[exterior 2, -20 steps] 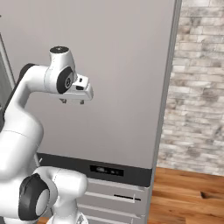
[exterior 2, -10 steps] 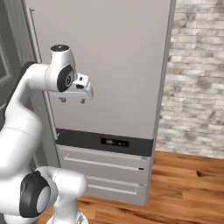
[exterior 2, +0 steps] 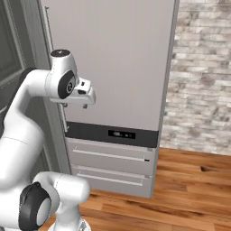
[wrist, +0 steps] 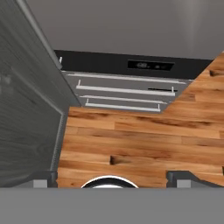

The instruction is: Open the fridge, remove the orange, carrot, and steak, and place them on any counter.

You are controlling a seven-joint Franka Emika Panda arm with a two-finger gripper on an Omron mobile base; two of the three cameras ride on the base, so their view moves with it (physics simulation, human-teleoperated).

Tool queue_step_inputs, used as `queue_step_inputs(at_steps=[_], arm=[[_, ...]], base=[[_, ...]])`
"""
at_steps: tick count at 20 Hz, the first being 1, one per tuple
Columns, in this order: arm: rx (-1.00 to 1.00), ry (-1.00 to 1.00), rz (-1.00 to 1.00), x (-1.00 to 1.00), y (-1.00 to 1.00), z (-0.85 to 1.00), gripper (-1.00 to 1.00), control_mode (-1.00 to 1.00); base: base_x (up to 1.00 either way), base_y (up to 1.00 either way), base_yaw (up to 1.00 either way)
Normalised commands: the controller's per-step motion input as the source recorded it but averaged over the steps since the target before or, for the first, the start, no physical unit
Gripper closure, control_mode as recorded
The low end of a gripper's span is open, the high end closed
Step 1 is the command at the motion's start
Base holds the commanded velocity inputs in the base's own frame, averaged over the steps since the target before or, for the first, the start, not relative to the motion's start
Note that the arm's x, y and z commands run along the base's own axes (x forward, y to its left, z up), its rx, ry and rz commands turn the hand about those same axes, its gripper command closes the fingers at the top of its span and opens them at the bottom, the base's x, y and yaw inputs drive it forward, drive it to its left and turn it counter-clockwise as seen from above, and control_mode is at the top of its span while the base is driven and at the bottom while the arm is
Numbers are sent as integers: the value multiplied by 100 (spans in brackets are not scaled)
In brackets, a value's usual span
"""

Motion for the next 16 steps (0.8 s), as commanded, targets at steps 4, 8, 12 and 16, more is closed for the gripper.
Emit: queue_step_inputs(at_steps=[4,8,12,16], arm=[[0,0,0,0,0,0,-100,100],[0,0,0,0,0,0,-100,100],[0,0,0,0,0,0,-100,100],[0,0,0,0,0,0,-100,100]], base=[[0,0,0],[0,7,0],[-2,0,0],[-6,1,3]])
